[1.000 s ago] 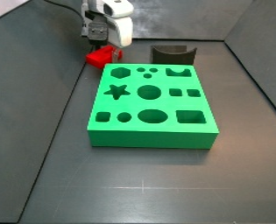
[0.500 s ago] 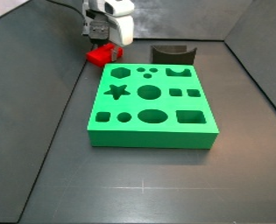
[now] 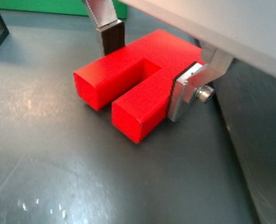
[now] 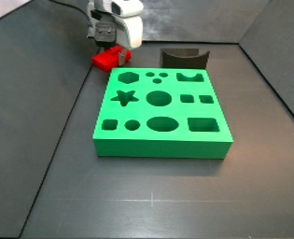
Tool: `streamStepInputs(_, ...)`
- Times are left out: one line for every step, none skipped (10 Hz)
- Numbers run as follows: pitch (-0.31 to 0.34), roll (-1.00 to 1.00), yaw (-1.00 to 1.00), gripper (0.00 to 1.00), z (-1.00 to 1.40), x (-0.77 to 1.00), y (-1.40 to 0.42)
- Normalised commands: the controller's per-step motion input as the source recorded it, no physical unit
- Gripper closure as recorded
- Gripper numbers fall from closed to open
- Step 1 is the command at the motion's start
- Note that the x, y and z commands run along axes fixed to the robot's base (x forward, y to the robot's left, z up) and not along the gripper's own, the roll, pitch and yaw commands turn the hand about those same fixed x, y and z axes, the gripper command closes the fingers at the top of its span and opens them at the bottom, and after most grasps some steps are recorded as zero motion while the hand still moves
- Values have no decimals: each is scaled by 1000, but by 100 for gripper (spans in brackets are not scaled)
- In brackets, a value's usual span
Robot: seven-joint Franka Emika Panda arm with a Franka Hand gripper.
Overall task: Pick up the double-square object. Move up. Place the double-square object on the fixture. Regrasp the double-square object. Move to above the board. Insert the double-square object.
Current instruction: Pick up the double-square object, then move up.
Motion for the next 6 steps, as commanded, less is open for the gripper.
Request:
streamStepInputs(0,0,0,100,0,0,0)
streamStepInputs(0,0,0,100,833,0,0)
streamStepInputs(21,0,28,100,786,-44,35)
streamStepInputs(28,-1,22,100,688,-49,25)
streamStepInputs(29,-1,18,100,606,-43,20)
streamStepInputs(35,-3,10,100,422,-29,13)
